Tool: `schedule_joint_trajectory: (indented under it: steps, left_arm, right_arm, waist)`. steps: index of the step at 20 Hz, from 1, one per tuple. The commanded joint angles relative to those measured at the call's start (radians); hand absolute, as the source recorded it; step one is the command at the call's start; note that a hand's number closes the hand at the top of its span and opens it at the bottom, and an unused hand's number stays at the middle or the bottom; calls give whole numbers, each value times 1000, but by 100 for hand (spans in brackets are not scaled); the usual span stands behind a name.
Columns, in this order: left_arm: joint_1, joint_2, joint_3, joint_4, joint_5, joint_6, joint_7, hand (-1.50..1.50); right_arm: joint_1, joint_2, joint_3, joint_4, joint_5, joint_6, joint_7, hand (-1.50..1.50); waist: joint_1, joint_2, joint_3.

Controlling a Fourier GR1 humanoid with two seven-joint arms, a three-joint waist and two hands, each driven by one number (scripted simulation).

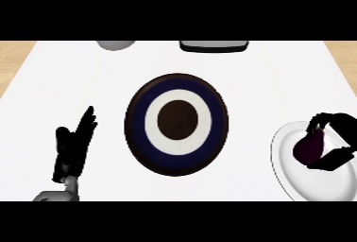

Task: Pick the eggplant from the plate and place it in the plate

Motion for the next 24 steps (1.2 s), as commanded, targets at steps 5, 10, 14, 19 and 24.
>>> schedule_joint_trajectory:
  steps: [5, 10, 14, 19, 24]
  left_arm:
    - [-17, -6, -23, 6, -13, -7, 30, 0]
    - [-17, -16, -31, 20, -12, -12, 15, 0]
    - [-29, -18, -24, 35, -19, 1, 23, 0]
    - [-15, -4, -5, -1, 1, -11, 19, 0]
    - [-5, 5, 3, 13, -2, -24, -6, 0]
  right_arm:
    - [-86, 390, 307, -326, 199, -216, 186, 150]
    - [-148, 578, 562, -405, 349, -316, 424, 150]
    - [-121, 583, 740, -570, 372, -472, 661, 150]
    - [-185, 585, 931, -630, 514, -565, 1061, 150]
    - [-338, 586, 1010, -608, 534, -532, 1379, 150]
  waist:
    - [46, -21, -6]
    - [62, -16, -3]
    - [26, -17, 1]
    - [29, -7, 1]
    - [24, 0, 1]
